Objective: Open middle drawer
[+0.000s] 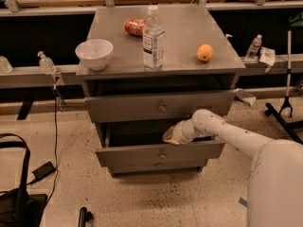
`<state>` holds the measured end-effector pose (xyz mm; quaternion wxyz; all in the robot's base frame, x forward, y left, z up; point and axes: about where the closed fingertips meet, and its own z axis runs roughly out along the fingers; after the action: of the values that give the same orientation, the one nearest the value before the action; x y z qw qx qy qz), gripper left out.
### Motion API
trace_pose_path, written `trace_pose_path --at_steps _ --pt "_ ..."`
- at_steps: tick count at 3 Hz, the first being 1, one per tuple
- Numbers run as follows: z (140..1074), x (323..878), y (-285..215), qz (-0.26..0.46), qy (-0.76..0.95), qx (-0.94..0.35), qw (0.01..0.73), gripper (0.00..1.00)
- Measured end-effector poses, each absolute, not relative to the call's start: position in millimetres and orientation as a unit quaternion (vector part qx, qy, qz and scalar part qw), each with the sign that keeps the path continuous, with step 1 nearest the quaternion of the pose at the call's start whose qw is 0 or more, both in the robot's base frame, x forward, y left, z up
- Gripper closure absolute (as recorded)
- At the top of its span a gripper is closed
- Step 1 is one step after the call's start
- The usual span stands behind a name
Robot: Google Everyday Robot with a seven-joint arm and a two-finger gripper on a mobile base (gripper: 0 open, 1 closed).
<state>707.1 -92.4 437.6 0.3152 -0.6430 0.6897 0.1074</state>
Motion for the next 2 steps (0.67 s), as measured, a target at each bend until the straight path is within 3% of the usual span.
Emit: trace_pose_path --at_steps 2 --pt "436.9 689.3 -97.1 0.107 0.687 -0.648 0.31 1.0"
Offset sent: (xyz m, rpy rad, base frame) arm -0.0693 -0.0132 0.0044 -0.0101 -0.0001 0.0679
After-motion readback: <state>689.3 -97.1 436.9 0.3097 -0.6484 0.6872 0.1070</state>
